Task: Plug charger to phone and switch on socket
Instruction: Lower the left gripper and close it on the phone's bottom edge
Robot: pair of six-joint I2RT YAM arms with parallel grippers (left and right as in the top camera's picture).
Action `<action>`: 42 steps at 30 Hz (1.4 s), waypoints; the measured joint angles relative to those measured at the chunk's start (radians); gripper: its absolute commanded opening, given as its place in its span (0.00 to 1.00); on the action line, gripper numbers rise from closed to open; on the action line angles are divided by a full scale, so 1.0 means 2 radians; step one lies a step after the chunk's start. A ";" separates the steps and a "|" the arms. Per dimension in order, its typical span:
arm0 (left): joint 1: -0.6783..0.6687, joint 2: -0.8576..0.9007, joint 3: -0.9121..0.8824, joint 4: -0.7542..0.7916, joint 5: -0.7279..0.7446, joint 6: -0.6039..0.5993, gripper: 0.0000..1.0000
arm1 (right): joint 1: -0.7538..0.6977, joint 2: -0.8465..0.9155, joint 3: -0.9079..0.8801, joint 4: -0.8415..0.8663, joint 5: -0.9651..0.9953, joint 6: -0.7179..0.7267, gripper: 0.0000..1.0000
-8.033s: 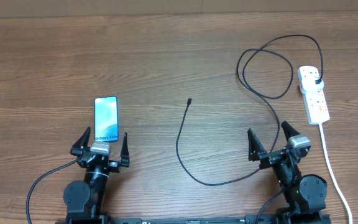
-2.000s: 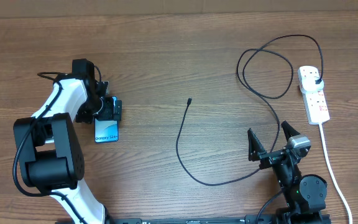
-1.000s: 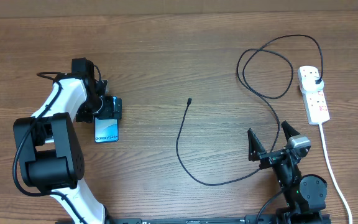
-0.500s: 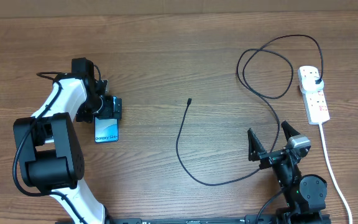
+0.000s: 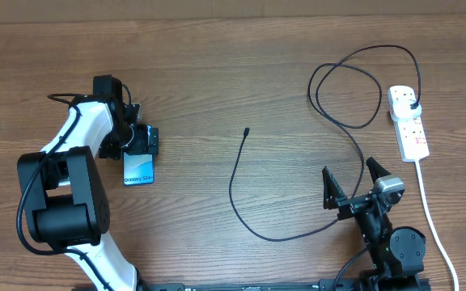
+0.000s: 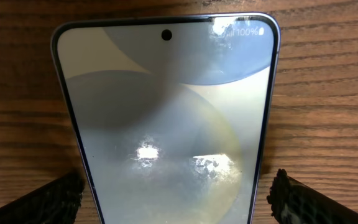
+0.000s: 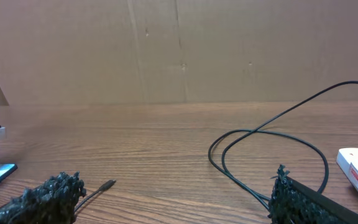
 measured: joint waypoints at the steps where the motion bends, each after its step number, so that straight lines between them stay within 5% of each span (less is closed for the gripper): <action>1: 0.000 0.000 0.000 0.000 0.000 0.000 1.00 | 0.000 0.000 0.000 0.000 0.000 0.000 1.00; 13: -0.001 0.000 0.000 0.000 0.001 -0.017 0.94 | 0.000 0.000 0.000 0.000 0.000 0.000 1.00; 30: -0.055 0.005 0.002 -0.028 -0.060 -0.155 0.88 | 0.000 0.000 0.000 0.000 0.000 0.000 1.00; 42: -0.056 0.005 0.002 -0.041 -0.058 -0.171 0.80 | 0.000 0.000 0.000 0.000 0.000 0.000 1.00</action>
